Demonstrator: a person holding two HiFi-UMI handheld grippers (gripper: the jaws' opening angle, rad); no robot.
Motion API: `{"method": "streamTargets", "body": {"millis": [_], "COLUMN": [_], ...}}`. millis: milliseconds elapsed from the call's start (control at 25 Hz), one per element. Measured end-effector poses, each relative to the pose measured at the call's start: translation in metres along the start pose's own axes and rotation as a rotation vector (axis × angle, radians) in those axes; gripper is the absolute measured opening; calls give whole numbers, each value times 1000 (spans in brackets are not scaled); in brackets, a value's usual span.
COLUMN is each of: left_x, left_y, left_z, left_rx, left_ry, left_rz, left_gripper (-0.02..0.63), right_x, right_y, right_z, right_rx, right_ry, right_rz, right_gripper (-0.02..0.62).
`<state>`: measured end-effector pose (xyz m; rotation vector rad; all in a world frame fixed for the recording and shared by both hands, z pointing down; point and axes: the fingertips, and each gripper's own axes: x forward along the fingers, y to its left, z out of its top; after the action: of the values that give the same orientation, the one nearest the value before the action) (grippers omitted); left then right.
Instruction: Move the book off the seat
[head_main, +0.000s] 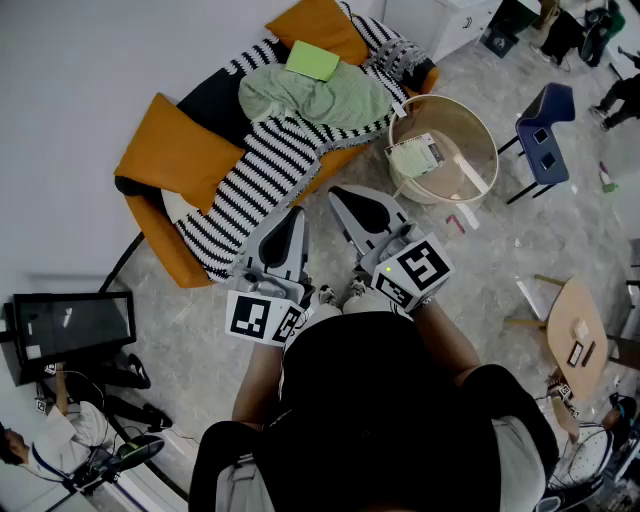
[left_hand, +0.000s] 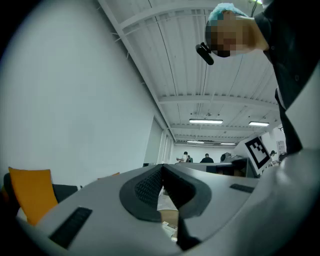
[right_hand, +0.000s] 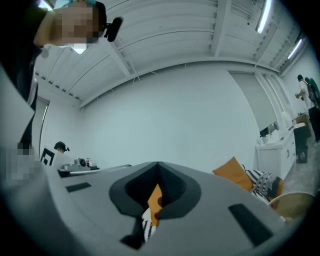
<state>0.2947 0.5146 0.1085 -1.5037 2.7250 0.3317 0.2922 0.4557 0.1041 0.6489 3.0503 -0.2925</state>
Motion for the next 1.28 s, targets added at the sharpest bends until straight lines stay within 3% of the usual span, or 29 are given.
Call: {"method": "streamTargets", "body": {"millis": [440, 840, 1280], "left_x": [17, 45, 72], "left_y": [-29, -63, -41], "left_z": [-15, -15, -26], "left_rx": [17, 37, 16], "left_ry": [9, -3, 7], "left_rz": [36, -7, -29], "left_gripper": [9, 9, 9], "right_x": [-30, -61, -40], "right_y": [-24, -50, -73], "right_z": [2, 20, 13], "right_rx": [0, -16, -5], "right_ry": [-28, -79, -68], "right_rz": [34, 7, -19], "right_gripper": [14, 15, 15]}}
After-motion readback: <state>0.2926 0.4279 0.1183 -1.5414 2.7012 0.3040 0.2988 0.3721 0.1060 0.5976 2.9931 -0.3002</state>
